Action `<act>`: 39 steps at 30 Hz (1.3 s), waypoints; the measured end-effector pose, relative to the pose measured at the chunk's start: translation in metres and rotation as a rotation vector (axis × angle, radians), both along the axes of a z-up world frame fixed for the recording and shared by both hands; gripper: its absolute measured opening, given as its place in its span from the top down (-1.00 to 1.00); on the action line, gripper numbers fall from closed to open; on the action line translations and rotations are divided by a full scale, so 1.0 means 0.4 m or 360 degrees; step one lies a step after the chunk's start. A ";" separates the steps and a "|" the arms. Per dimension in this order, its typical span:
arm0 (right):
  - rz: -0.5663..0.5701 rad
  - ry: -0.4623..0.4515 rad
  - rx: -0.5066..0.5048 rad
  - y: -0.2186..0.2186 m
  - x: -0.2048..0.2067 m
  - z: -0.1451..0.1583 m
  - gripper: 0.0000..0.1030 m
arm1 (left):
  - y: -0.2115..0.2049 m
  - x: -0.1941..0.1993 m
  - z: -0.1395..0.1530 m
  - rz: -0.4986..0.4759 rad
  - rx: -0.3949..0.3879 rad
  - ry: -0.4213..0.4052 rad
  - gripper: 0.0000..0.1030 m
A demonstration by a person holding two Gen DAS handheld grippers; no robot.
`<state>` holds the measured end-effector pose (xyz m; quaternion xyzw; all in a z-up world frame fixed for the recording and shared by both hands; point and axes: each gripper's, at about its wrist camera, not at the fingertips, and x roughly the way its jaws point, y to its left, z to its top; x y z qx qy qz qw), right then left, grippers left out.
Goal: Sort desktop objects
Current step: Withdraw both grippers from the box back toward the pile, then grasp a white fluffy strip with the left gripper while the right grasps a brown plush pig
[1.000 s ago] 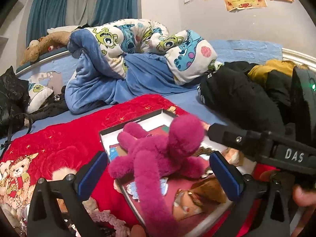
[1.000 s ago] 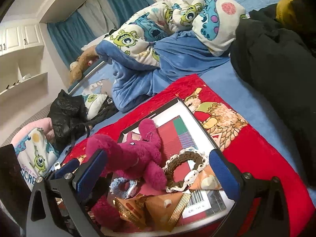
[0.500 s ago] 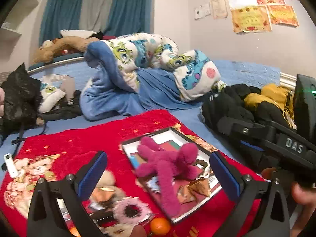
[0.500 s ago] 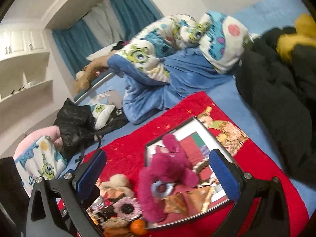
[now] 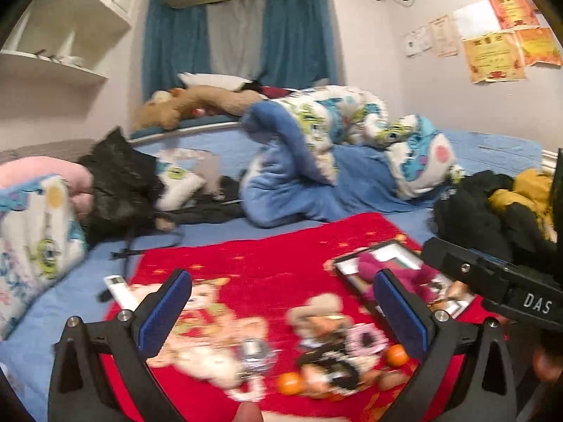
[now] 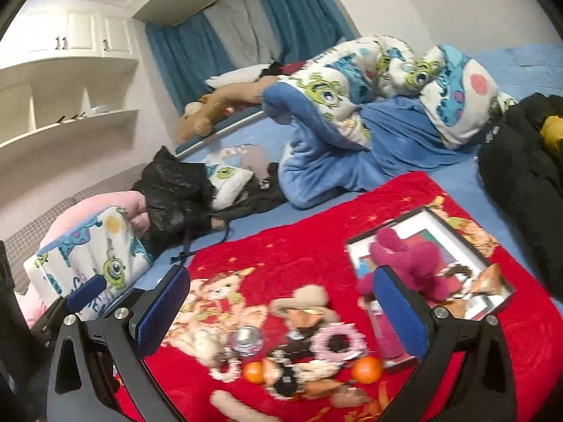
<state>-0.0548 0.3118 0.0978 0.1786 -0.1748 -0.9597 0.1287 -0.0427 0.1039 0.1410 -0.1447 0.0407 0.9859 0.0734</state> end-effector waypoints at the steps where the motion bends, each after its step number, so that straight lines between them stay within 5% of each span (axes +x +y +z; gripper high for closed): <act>1: 0.0004 0.0002 -0.0007 -0.013 0.003 -0.004 -1.00 | -0.027 0.010 0.000 0.0018 0.0014 0.0000 -1.00; 7: -0.0024 0.0000 0.0148 -0.062 0.015 -0.026 -1.00 | -0.134 0.041 -0.052 0.0043 0.0137 -0.0069 -1.00; 15: -0.0067 -0.0070 0.0238 -0.020 0.020 -0.107 -1.00 | -0.123 -0.003 -0.177 0.0042 0.0215 -0.0246 -1.00; 25: -0.0165 -0.0368 0.0144 0.076 -0.018 -0.288 -1.00 | -0.048 -0.051 -0.376 -0.0027 0.0099 -0.0530 -1.00; 39: -0.0080 -0.0625 0.0318 0.065 -0.043 -0.401 -1.00 | -0.033 -0.121 -0.494 -0.0006 0.0076 -0.0752 -1.00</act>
